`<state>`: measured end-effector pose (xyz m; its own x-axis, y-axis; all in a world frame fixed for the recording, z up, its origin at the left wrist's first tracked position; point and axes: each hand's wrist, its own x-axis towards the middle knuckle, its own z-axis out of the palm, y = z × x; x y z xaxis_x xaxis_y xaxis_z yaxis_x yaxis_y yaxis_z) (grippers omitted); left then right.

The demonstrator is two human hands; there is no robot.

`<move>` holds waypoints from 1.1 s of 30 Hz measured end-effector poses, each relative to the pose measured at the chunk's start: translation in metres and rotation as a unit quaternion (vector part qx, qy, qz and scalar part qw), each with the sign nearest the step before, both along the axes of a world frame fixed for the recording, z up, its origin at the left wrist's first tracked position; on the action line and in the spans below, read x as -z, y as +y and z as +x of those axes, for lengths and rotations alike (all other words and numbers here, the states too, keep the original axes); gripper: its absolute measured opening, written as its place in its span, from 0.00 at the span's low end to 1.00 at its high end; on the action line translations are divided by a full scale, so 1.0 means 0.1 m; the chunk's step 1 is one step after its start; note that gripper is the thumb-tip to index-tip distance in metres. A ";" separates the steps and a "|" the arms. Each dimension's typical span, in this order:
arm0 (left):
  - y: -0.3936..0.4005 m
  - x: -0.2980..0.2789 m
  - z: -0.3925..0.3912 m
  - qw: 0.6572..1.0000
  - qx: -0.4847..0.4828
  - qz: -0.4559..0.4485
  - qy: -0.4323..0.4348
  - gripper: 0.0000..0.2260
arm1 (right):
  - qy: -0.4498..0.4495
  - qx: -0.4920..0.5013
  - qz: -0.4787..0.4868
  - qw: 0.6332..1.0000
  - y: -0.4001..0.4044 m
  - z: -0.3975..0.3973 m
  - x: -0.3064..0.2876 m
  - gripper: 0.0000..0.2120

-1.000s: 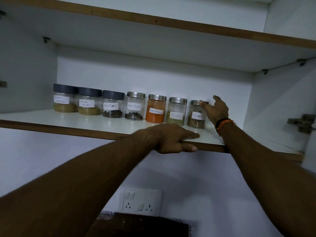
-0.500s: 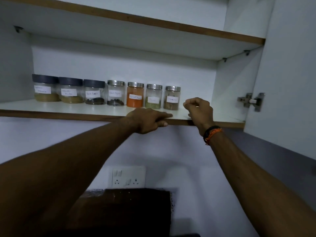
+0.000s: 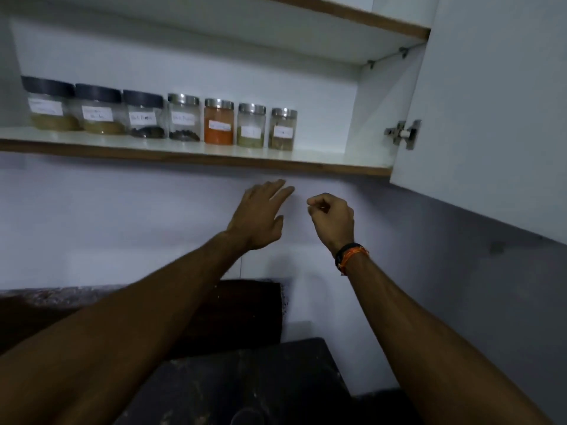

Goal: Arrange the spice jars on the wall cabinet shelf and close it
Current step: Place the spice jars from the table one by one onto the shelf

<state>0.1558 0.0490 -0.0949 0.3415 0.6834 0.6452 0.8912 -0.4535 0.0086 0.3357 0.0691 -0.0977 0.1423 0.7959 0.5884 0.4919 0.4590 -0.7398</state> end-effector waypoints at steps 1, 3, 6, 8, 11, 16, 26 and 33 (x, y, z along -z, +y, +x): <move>-0.07 0.15 0.03 0.999 0.021 -0.042 -0.018 0.30 | -0.008 0.002 -0.019 1.000 -0.03 0.02 0.11 0.09; -0.23 0.53 0.09 0.989 0.036 -0.134 -0.045 0.30 | -0.031 -0.005 -0.062 0.998 -0.12 0.06 0.42 0.09; -0.46 1.08 0.20 0.963 0.049 -0.255 -0.069 0.29 | -0.069 -0.018 -0.130 0.989 -0.27 0.14 0.92 0.09; -0.61 1.44 0.28 0.945 0.056 -0.316 -0.068 0.28 | -0.094 -0.026 -0.176 0.980 -0.39 0.22 1.30 0.09; -0.77 1.89 0.40 0.919 0.061 -0.386 -0.060 0.28 | -0.120 -0.028 -0.244 0.962 -0.57 0.34 1.80 0.09; -0.99 2.47 0.59 0.888 0.067 -0.453 -0.050 0.29 | -0.131 -0.031 -0.345 0.929 -0.86 0.53 2.43 0.10; -1.22 3.10 0.84 0.833 0.081 -0.547 0.009 0.20 | -0.187 -0.061 -0.411 0.890 -1.17 0.69 3.11 0.10; -1.25 3.30 0.66 0.849 0.055 -0.525 -0.008 0.15 | -0.204 -0.090 -0.433 0.874 -1.15 0.52 3.37 0.10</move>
<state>0.2222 -0.0757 -0.4244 0.4367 0.8496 -0.2958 0.8402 -0.2677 0.4716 0.3873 -0.0463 -0.4347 -0.1111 0.9559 -0.2719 0.7734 -0.0886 -0.6276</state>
